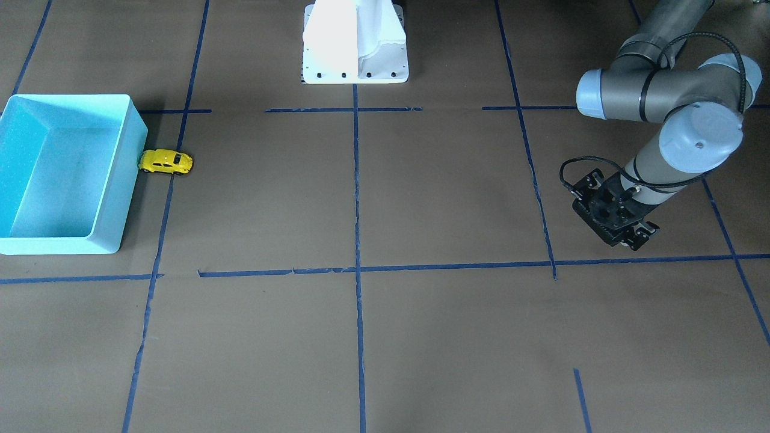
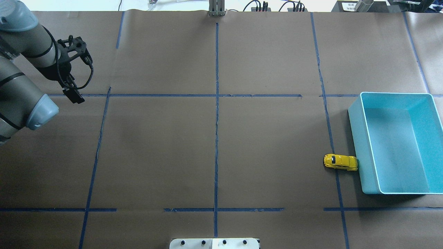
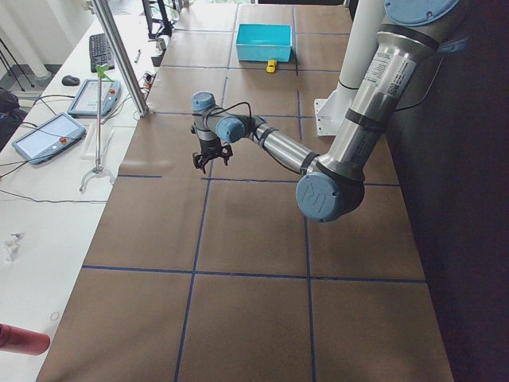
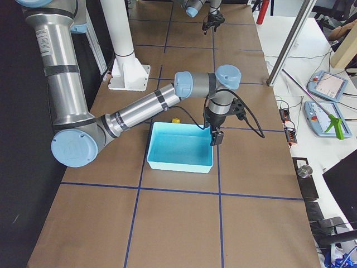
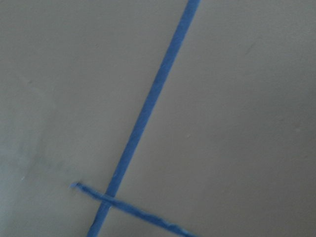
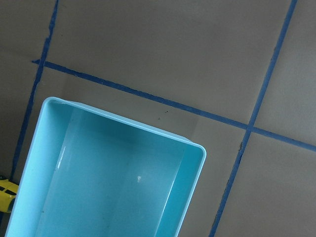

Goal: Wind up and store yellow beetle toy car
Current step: 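Release the car and raise the left arm away, then move the right gripper over the car beside the blue bin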

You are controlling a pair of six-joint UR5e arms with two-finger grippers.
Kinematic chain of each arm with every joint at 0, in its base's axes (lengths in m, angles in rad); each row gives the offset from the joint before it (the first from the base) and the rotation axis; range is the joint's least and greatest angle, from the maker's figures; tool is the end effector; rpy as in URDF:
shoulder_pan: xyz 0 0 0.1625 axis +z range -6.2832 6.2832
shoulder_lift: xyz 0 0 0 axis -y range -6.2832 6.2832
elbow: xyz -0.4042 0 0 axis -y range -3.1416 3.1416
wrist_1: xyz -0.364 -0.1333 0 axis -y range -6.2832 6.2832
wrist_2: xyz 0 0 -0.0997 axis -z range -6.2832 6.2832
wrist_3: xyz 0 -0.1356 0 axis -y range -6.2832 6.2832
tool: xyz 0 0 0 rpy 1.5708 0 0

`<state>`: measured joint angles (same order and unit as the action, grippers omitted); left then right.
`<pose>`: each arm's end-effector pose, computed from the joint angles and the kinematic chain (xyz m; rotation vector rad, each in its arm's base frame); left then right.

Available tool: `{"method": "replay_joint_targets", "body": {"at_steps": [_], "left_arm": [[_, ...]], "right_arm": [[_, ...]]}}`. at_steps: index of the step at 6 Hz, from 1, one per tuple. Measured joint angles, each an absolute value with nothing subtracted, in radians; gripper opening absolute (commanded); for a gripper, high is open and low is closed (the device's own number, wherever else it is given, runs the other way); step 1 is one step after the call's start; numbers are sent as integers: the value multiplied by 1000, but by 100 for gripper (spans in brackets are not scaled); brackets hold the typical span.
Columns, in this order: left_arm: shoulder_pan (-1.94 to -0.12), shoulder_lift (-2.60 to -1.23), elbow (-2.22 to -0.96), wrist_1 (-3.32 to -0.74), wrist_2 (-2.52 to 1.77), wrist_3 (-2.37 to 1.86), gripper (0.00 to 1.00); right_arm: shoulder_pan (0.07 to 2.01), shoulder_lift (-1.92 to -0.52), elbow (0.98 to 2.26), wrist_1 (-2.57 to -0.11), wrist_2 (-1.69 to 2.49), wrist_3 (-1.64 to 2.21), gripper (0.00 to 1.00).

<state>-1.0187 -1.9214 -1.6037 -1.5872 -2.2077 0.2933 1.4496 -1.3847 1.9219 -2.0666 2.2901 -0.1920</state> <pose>0.2754 -0.5476 0.4675 0.3136 0.6989 0.9327 -0.0158 -0.4931 0.4712 0.0653 -0.7205 -0.3144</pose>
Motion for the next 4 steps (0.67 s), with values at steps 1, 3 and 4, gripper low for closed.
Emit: {"method": "replay_joint_targets", "body": {"at_steps": [1,3,4], "left_arm": [[-1091,-1862,-1605,-1587,-2273,293,100],[-1263,-1783,-1622,-1458,-2350,291,100],[-1334,-1751,-1621,-1350,-2358,291,100]], "right_arm": [[1421,-1381,1944,-2067,2283,-193,100],[1288,-1378,2026,-2066,2239,-195,100],[1228,-1378,2062,-2066,2228,-206,100]]}}
